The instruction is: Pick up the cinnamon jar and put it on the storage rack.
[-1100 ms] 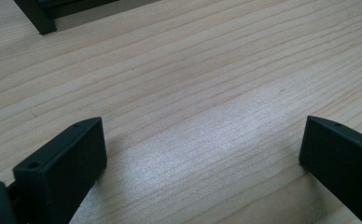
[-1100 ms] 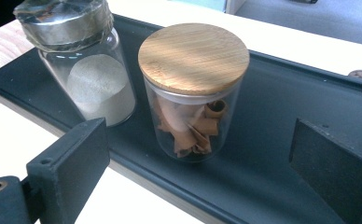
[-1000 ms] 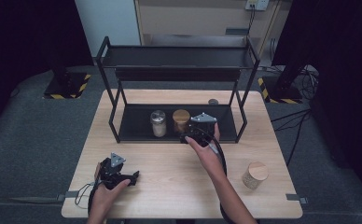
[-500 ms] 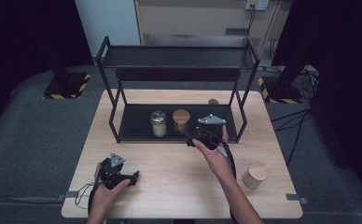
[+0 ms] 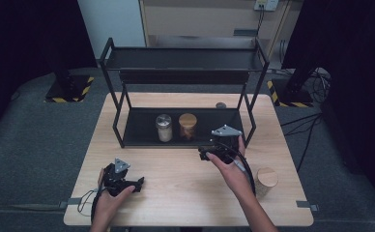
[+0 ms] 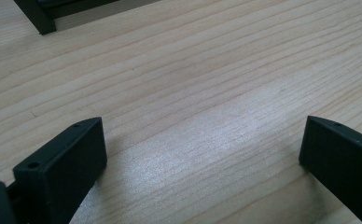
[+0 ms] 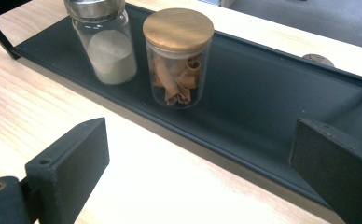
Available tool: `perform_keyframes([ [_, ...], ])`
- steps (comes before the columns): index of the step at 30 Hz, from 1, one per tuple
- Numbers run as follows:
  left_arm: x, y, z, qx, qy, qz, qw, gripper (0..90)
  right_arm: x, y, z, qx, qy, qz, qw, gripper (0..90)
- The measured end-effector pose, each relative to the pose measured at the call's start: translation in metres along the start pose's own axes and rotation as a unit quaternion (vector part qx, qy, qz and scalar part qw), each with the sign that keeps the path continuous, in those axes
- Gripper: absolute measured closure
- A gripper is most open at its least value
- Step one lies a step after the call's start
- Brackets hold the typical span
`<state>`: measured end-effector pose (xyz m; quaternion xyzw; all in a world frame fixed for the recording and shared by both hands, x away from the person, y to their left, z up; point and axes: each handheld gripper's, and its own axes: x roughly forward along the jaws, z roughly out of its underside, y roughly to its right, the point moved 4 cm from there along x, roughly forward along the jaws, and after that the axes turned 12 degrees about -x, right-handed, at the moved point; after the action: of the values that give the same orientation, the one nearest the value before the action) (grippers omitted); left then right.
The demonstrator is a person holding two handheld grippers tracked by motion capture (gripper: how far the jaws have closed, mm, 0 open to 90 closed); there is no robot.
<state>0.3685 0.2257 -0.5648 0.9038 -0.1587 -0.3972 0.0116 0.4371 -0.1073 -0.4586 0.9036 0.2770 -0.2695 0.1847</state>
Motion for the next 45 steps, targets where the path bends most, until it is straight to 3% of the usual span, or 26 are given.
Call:
perform_keyframes([
  [29, 0.0, 0.0, 0.0, 0.0, 0.0, 0.0, 1.0, 0.0, -0.06, 0.029, 0.033, 0.012, 0.002, 0.017, 0.9998, 4.1],
  [45, 0.0, 0.0, 0.0, 0.0, 0.0, 0.0, 1.0, 0.0, -0.087, 0.048, 0.052, 0.039, 0.006, 0.034, 0.9986, 4.1],
])
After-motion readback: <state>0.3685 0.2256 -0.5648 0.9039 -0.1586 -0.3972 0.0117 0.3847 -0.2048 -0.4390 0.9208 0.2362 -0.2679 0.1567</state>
